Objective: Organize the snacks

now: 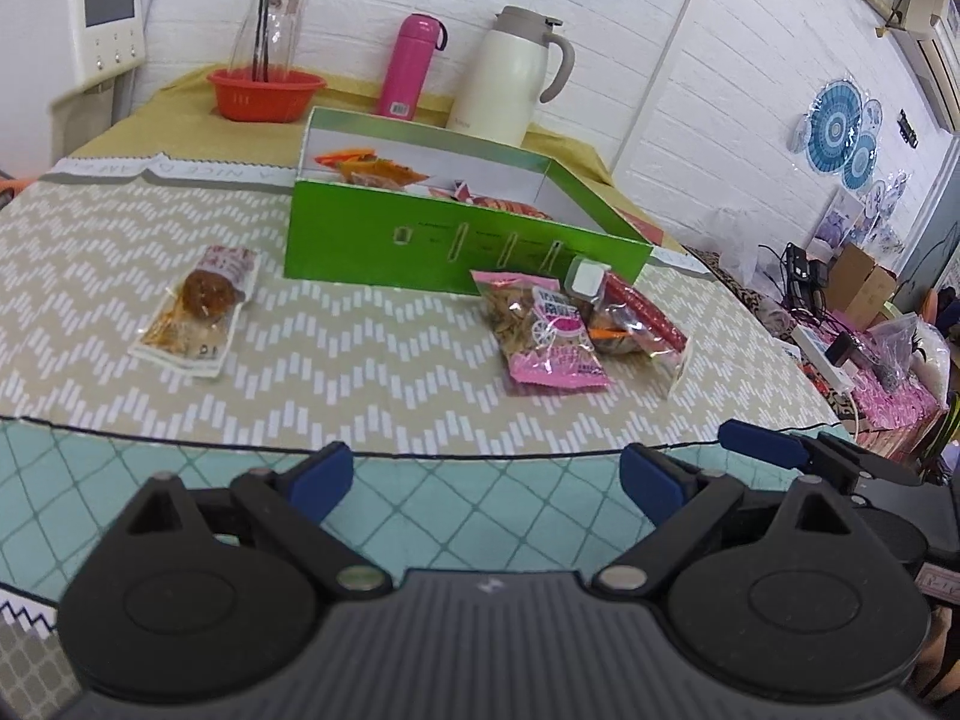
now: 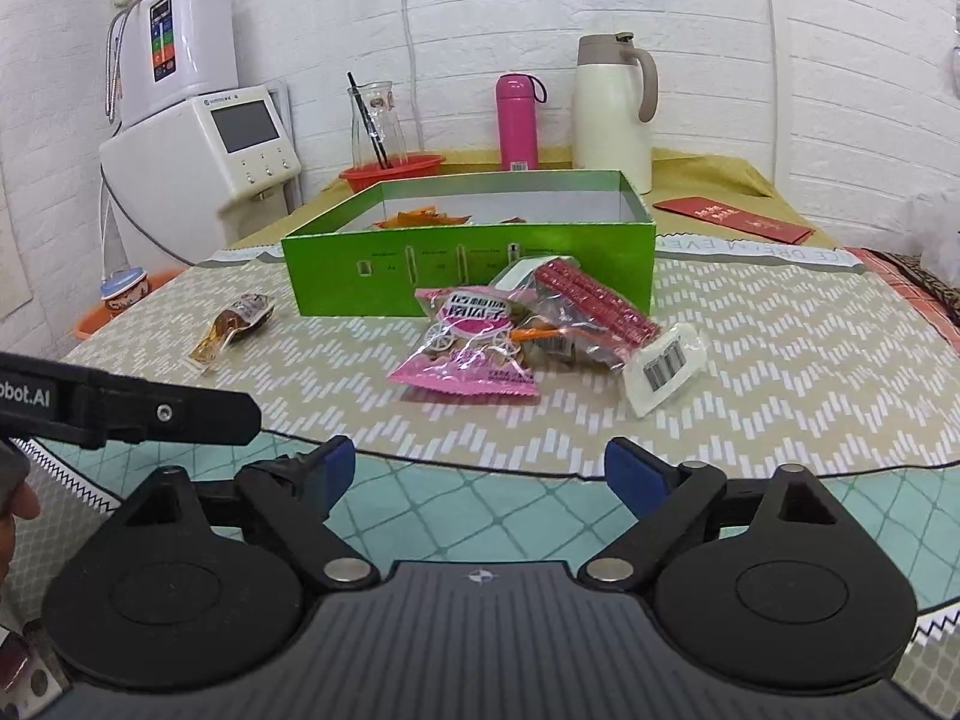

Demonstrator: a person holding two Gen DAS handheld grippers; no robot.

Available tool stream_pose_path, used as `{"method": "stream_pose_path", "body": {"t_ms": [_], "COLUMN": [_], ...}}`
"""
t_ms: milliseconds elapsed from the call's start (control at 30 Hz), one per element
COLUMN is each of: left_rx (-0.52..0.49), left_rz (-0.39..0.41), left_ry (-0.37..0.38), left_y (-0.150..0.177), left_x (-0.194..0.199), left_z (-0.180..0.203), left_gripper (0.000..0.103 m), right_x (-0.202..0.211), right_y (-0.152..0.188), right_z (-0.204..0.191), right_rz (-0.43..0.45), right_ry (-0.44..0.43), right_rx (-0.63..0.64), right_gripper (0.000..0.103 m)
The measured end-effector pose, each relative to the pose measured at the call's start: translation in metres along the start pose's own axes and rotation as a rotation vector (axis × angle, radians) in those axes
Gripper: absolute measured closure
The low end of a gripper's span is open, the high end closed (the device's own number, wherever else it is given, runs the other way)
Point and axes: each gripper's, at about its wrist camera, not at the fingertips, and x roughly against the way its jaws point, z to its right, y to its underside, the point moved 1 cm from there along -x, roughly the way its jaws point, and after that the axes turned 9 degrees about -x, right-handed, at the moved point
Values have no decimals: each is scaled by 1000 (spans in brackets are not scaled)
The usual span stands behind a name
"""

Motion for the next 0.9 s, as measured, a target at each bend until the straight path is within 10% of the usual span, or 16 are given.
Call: {"method": "stream_pose_path", "body": {"t_ms": [500,533,567,667,900], "left_rx": [-24,-19,-11,7,37], "left_rz": [-2,-2,-3,0,11], "left_ry": [10,7,5,10,63], "left_y": [-18,-17,-17,-17,-11], "left_x": [-25,-24,-24,-23,-16], "left_z": [13,11,8,5,9], "left_gripper": [9,9,9,9,9], "right_x": [-67,-66,-62,-47,-21], "right_y": [-50,-48,-44,-36,-14], "right_z": [49,49,48,43,15], "right_rz": [-63,-68,-61,-44,-76], "right_ry": [61,65,71,74,-21], "right_rx": [62,59,58,58,87], "right_gripper": [0,9,39,62,72]}}
